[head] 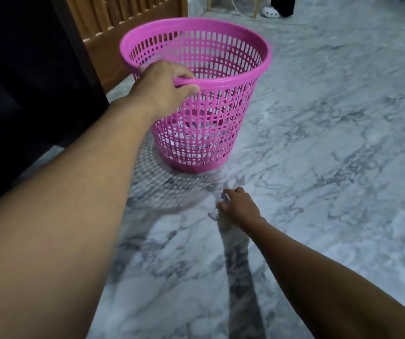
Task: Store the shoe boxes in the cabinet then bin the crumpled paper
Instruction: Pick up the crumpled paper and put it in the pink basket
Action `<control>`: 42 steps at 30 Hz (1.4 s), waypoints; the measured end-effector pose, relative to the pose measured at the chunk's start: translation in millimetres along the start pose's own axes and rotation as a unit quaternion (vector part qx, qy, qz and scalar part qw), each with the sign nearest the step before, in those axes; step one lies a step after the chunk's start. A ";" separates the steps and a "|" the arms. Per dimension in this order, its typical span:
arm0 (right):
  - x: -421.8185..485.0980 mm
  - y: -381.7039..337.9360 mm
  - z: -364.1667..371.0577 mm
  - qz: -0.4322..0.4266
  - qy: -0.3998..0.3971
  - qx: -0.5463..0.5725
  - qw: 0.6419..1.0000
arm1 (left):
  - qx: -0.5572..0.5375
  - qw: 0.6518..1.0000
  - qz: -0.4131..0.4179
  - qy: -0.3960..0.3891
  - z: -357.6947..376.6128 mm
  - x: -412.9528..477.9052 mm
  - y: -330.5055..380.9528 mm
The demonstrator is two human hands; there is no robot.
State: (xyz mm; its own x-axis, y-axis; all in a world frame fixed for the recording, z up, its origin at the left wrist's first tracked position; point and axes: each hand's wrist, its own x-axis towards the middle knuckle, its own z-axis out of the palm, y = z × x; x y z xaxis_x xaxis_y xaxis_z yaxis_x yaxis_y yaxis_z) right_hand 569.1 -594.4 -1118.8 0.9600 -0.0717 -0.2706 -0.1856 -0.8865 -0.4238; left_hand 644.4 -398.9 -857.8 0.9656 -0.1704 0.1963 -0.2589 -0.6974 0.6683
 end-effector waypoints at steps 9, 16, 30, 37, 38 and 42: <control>1.9 2.3 -3.4 -0.009 0.018 0.110 0.994 | 0.000 1.000 -0.001 0.005 -0.6 -5.4 2.5; -20.0 4.7 -1.3 -0.025 0.029 0.104 0.994 | -0.008 1.000 -0.008 0.007 -0.8 -8.3 4.8; -17.9 9.7 18.2 -0.090 0.015 0.020 0.996 | -0.010 1.000 0.000 0.009 0.6 -4.6 0.5; -18.7 15.7 20.3 -0.068 0.013 -0.014 0.997 | -0.016 1.000 0.014 0.019 5.6 -1.8 -5.9; -17.7 11.0 13.8 -0.074 0.009 -0.020 0.997 | -0.013 1.000 0.015 0.022 6.2 -1.3 -7.6; -16.2 -36.6 -50.7 -0.199 0.099 0.066 0.973 | -0.015 1.000 0.003 0.017 3.6 1.9 -9.8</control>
State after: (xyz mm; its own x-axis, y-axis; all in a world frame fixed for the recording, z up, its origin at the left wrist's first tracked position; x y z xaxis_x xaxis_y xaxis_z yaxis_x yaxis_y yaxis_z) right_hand 571.0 -584.1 -1055.1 0.9803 0.1678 0.1042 0.1971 -0.7960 -0.5723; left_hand 648.9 -394.8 -866.5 0.9627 -0.1510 0.2246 -0.2664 -0.6744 0.6886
